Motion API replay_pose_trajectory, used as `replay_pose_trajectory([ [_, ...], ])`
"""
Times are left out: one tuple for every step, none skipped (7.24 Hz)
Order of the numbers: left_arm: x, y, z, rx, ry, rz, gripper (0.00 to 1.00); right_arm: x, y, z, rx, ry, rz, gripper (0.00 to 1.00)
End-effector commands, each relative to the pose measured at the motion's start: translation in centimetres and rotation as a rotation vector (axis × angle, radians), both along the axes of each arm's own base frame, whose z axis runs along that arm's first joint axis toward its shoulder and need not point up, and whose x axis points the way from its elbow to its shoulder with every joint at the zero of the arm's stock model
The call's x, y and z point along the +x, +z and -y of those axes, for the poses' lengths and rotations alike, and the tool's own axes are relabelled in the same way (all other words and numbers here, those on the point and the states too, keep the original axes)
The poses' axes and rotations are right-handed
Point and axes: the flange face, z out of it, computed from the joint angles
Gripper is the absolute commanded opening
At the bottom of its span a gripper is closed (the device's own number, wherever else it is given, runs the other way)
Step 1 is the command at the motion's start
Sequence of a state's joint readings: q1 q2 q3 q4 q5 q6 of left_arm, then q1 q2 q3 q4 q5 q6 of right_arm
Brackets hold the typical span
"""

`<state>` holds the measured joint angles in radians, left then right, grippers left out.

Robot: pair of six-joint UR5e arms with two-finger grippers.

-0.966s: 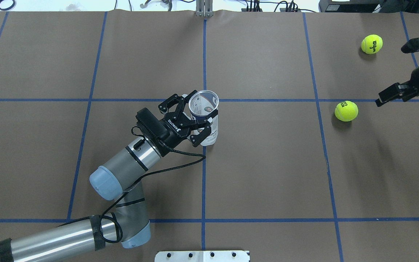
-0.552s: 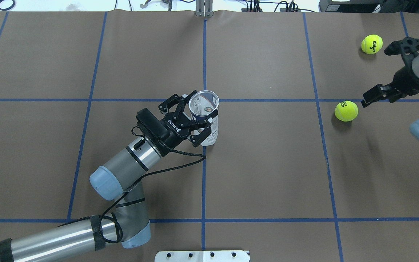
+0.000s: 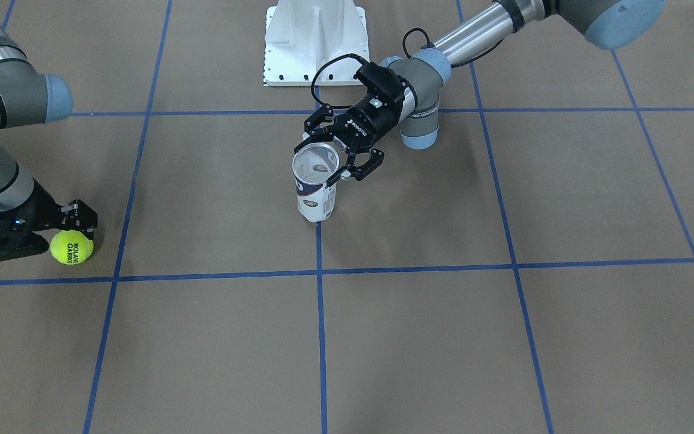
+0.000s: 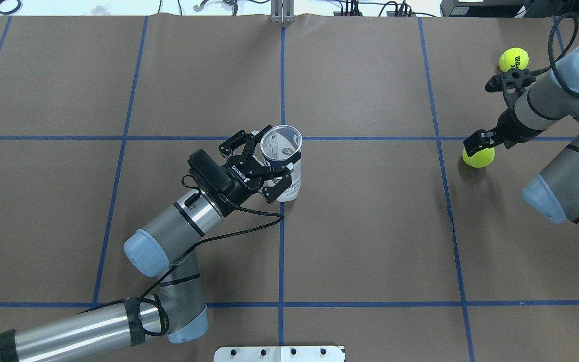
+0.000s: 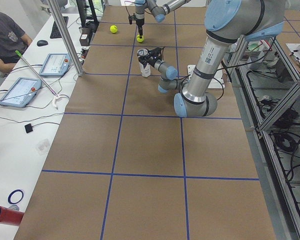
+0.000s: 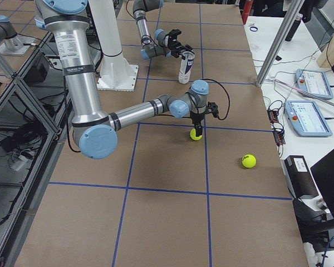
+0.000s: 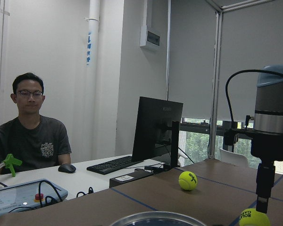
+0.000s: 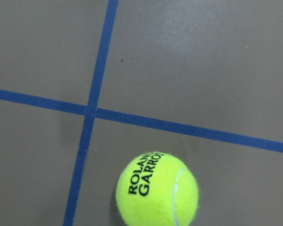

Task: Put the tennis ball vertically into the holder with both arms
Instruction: 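Grasp the nearer yellow tennis ball with the right gripper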

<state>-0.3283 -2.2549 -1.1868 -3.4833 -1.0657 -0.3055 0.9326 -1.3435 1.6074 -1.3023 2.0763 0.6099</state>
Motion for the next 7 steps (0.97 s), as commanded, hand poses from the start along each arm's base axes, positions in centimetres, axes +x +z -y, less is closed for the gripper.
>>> replay_pose_trajectory([
  [-0.01, -0.02, -0.01, 0.001, 0.000, -0.001, 0.63, -1.18, 1.00, -0.06, -0.006, -0.009, -0.019, 0.98],
  [-0.01, -0.02, -0.01, 0.001, 0.000, -0.001, 0.63, -1.48, 1.15, -0.13, -0.007, -0.015, -0.021, 0.96],
  [-0.01, -0.02, -0.01, 0.001, 0.000, -0.001, 0.63, -1.89, 1.32, -0.33, -0.009, -0.020, -0.025, 0.91],
  [-0.01, -0.02, -0.01, 0.001, 0.000, -0.001, 0.63, -1.88, 1.32, -0.32, -0.008, -0.019, -0.026, 0.66],
  [-0.02, -0.02, 0.00, 0.000, -0.001, -0.001, 0.63, -1.75, 1.58, -0.36, -0.013, -0.019, -0.028, 0.30],
  [0.05, -0.02, -0.10, 0.000, 0.003, -0.002, 0.63, -1.74, 0.95, -0.37, -0.004, -0.017, -0.020, 0.00],
  [0.04, -0.12, -0.10, 0.001, 0.003, -0.005, 0.63, -1.68, 0.61, -0.32, -0.001, -0.015, -0.016, 0.00],
])
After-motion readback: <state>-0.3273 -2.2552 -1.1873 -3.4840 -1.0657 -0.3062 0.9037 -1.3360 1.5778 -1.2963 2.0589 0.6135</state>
